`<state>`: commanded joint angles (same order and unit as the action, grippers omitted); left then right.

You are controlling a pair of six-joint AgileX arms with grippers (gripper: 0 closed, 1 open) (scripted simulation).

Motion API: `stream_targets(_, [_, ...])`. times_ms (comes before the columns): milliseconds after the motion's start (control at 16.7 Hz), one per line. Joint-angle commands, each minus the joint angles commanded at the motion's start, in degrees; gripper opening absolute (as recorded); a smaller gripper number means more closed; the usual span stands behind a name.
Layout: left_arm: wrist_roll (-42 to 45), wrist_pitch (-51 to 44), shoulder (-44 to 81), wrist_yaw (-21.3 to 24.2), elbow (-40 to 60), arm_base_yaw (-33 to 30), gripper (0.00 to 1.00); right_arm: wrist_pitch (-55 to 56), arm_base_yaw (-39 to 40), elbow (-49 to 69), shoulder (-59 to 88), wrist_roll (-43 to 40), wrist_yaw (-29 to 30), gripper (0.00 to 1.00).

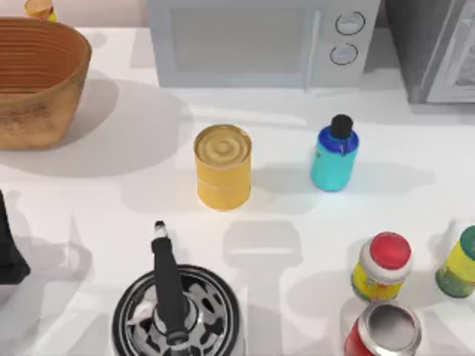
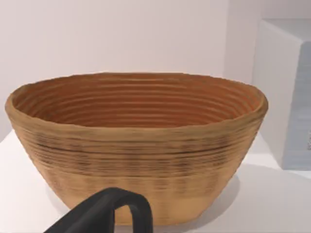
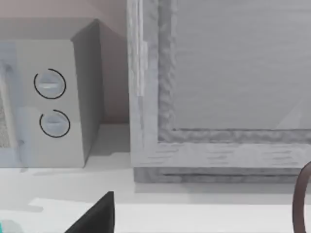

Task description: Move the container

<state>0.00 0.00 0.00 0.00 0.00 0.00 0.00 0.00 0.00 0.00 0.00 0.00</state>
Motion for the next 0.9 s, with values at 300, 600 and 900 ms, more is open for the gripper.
stream_targets(300, [0.6, 1.1, 3.6, 0.3, 2.2, -2.3, 1.00, 0.0, 0.0, 0.0, 0.0, 0.0, 0.0, 1.00])
stream_targets(600, [1.6, 6.2, 21.8, 0.2, 12.2, -10.3, 1.00, 0.0, 0.0, 0.0, 0.0, 0.0, 0.0, 1.00])
stream_targets(900, [1.5, 14.4, 52.9, -0.6, 26.9, -20.4, 1.00, 0.0, 0.0, 0.0, 0.0, 0.0, 0.0, 1.00])
